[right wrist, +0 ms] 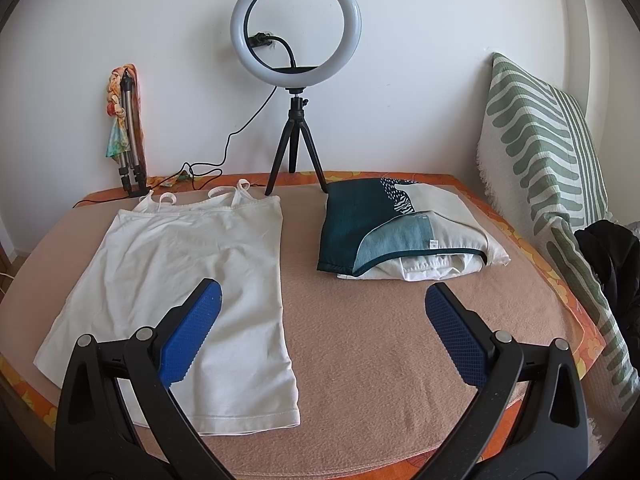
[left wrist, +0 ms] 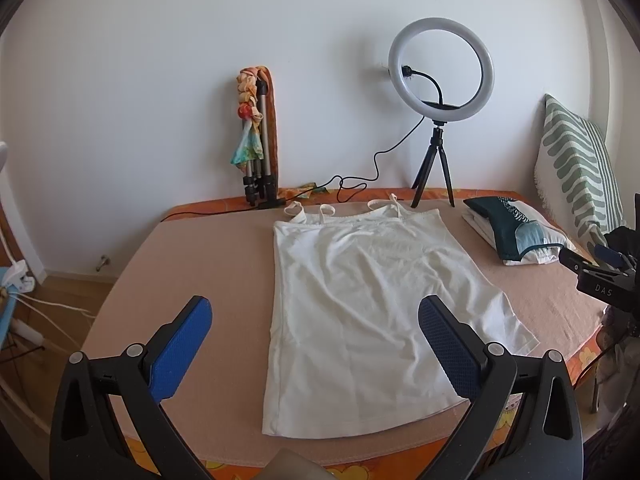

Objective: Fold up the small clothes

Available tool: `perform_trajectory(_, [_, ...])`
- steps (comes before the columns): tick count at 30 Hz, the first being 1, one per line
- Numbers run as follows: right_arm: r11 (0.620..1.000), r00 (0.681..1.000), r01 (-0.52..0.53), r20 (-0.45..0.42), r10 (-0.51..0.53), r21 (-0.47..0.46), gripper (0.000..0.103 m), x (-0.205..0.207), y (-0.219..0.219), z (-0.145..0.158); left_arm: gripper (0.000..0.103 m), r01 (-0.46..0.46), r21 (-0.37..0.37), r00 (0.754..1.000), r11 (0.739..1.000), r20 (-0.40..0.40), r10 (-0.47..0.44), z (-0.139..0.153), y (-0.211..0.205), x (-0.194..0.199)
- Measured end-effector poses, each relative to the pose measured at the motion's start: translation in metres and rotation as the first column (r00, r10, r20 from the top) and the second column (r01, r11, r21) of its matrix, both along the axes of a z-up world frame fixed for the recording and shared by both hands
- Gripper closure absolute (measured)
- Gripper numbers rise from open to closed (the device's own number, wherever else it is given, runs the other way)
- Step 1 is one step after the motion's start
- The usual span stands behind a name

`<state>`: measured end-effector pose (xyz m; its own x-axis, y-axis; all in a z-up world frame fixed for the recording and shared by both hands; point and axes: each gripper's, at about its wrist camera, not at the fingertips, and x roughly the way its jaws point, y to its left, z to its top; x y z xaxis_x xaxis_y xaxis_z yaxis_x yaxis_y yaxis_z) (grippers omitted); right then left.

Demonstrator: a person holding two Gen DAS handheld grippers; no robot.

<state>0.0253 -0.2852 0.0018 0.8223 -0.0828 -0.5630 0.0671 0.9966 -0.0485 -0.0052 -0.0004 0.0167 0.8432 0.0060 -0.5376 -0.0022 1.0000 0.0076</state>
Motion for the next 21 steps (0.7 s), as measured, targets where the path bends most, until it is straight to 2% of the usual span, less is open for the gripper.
perform_trajectory(21, [1.000, 1.000, 0.000, 0.000, 0.000, 0.004, 0.000, 0.0006, 0.0003, 0.0004, 0.000, -0.001, -0.001, 1.000, 1.000, -0.010, 0.001, -0.0043, 0.0004, 0.0008])
